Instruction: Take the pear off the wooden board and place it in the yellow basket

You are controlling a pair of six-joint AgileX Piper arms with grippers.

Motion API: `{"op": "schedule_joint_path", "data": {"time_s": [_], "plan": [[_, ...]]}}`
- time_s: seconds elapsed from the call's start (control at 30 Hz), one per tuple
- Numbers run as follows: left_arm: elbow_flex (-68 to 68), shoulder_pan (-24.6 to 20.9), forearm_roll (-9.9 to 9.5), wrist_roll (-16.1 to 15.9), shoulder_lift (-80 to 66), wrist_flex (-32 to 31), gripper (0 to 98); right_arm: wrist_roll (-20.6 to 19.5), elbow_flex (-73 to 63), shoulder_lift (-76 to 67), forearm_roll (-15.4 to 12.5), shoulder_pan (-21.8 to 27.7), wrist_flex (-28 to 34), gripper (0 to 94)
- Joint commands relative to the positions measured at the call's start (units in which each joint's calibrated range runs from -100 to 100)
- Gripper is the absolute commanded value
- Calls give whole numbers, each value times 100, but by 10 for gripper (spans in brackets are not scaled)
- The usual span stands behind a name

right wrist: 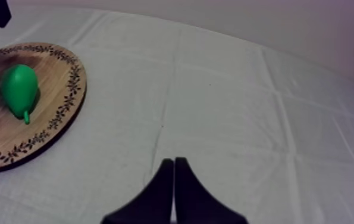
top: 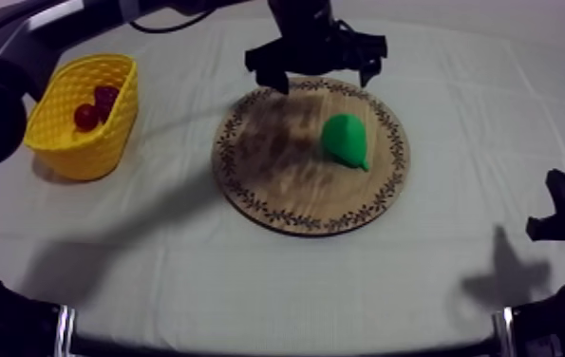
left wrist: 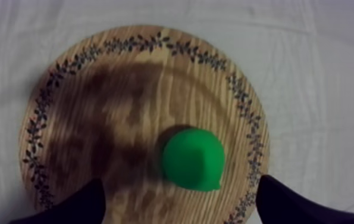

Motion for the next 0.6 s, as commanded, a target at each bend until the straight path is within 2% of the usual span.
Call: {"op": "schedule_joint_path", "data": {"time_s": [0.0, 0.2, 0.57], "plan": [[-23, 16, 10, 25, 125, 2, 960, 1, 5, 1, 1, 0, 1, 5], [-314, 80, 15, 109, 523, -4, 923, 1, 5, 1, 1, 0, 1, 5], [-883, 88, 39, 94, 1203, 10, 918, 1, 5, 1, 1, 0, 1, 5]]}}
